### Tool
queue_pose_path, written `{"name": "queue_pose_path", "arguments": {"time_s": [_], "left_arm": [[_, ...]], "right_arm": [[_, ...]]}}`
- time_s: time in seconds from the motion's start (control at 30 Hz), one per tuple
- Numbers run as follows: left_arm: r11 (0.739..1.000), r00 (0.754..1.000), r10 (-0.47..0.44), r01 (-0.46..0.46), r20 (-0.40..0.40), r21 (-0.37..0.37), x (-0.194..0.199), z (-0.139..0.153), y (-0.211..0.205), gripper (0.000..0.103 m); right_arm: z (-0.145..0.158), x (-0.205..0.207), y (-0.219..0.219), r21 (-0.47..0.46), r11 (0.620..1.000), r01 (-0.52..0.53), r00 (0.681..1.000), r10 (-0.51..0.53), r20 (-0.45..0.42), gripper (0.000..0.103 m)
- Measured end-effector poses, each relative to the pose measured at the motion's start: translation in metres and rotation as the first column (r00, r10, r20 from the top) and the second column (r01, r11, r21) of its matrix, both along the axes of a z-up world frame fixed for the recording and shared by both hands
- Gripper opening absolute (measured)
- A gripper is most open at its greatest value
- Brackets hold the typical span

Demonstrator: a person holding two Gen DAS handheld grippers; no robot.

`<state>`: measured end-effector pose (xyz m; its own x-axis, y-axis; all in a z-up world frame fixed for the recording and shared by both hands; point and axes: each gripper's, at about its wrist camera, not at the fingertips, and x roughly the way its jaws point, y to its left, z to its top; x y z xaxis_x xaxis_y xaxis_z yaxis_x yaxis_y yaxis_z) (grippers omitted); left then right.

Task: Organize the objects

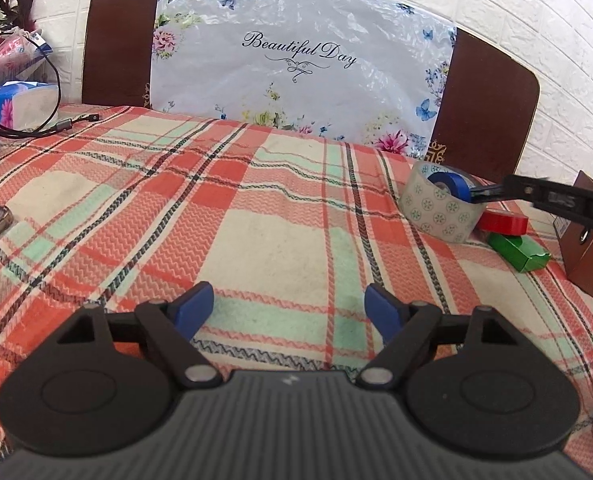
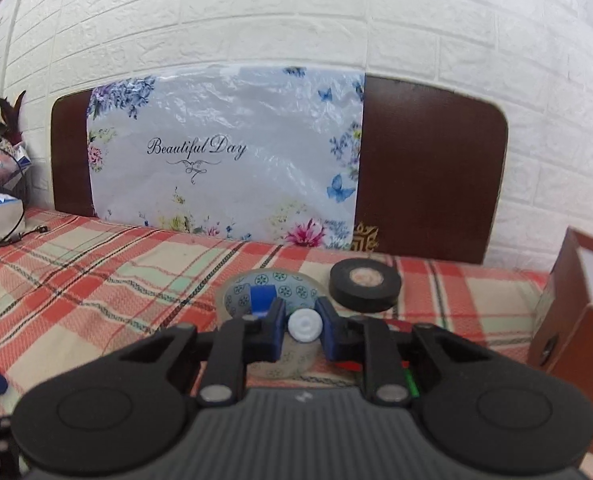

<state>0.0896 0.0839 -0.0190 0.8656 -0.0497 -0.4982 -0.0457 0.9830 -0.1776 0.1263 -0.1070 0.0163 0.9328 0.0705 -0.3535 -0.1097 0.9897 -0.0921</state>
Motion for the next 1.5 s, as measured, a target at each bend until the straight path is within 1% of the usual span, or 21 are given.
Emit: {"name": "queue_pose_path", "arguments": {"time_s": [0.1, 0.2, 0.3, 0.43, 0.53, 0.63, 0.7, 0.73, 0.77, 1.0, 1.13, 1.2, 1.33, 1.4, 1.5], "left_arm": [[1.000, 1.000, -0.001, 0.001, 0.000, -0.003, 0.000, 0.000, 0.001, 0.083], [1.000, 1.000, -0.001, 0.001, -0.004, 0.005, 0.001, 0.000, 0.000, 0.083], [0.999, 1.000, -0.002, 0.003, -0.015, 0.036, 0.002, 0.000, -0.003, 0.083], [0.997, 1.000, 0.000, 0.003, -0.030, 0.078, 0.003, 0.000, -0.008, 0.083], [0.995, 0.999, -0.001, 0.004, -0.037, 0.096, 0.004, 0.000, -0.010, 0.085], [0.994, 0.999, -0.001, 0.006, -0.042, 0.110, 0.004, 0.000, -0.011, 0.085], [0.993, 0.999, -0.001, 0.007, -0.045, 0.117, 0.004, 0.000, -0.012, 0.085], [0.993, 0.999, -0.001, 0.007, -0.046, 0.121, 0.004, 0.000, -0.012, 0.085], [0.992, 0.999, -0.002, 0.007, -0.047, 0.124, 0.004, 0.000, -0.013, 0.085], [0.990, 0.999, 0.000, 0.008, -0.054, 0.141, 0.005, 0.000, -0.015, 0.086], [0.988, 0.998, 0.001, 0.008, -0.059, 0.152, 0.005, 0.000, -0.017, 0.086], [0.987, 0.998, 0.003, 0.007, -0.061, 0.161, 0.005, 0.000, -0.018, 0.087], [0.985, 0.998, 0.008, 0.003, -0.065, 0.174, 0.005, 0.000, -0.020, 0.088], [0.984, 0.998, 0.010, 0.001, -0.066, 0.176, 0.005, 0.000, -0.020, 0.089], [0.984, 0.998, 0.013, -0.001, -0.068, 0.180, 0.005, 0.000, -0.020, 0.089]], "right_arm": [[0.008, -0.036, -0.002, -0.016, 0.999, -0.037, 0.999, 0.038, 0.034, 0.018], [0.011, -0.077, -0.007, -0.038, 0.996, -0.080, 0.996, 0.081, 0.042, 0.018], [0.003, -0.113, -0.012, -0.061, 0.992, -0.113, 0.993, 0.113, 0.012, 0.018], [-0.016, -0.142, -0.012, -0.096, 0.988, -0.122, 0.992, 0.117, -0.049, 0.018], [-0.024, -0.145, -0.015, -0.072, 0.991, -0.111, 0.988, 0.103, -0.115, 0.018], [-0.026, -0.142, -0.018, -0.056, 0.994, -0.094, 0.984, 0.084, -0.157, 0.020], [-0.026, -0.142, -0.020, -0.049, 0.996, -0.081, 0.981, 0.071, -0.178, 0.030], [-0.027, -0.143, -0.022, -0.041, 0.996, -0.077, 0.981, 0.068, -0.184, 0.038], [-0.027, -0.144, -0.022, -0.034, 0.997, -0.076, 0.979, 0.069, -0.190, 0.040], [-0.028, -0.151, -0.019, -0.041, 0.994, -0.103, 0.975, 0.093, -0.204, 0.047], [-0.030, -0.151, -0.014, -0.048, 0.993, -0.109, 0.972, 0.097, -0.213, 0.053], [-0.032, -0.149, -0.015, -0.046, 0.993, -0.111, 0.970, 0.098, -0.224, 0.053], [-0.035, -0.137, -0.019, -0.022, 0.996, -0.089, 0.961, 0.081, -0.266, 0.053], [-0.037, -0.130, -0.024, 0.008, 0.997, -0.081, 0.953, 0.080, -0.293, 0.054], [-0.039, -0.122, -0.028, 0.034, 0.996, -0.076, 0.947, 0.083, -0.312, 0.057]]}}
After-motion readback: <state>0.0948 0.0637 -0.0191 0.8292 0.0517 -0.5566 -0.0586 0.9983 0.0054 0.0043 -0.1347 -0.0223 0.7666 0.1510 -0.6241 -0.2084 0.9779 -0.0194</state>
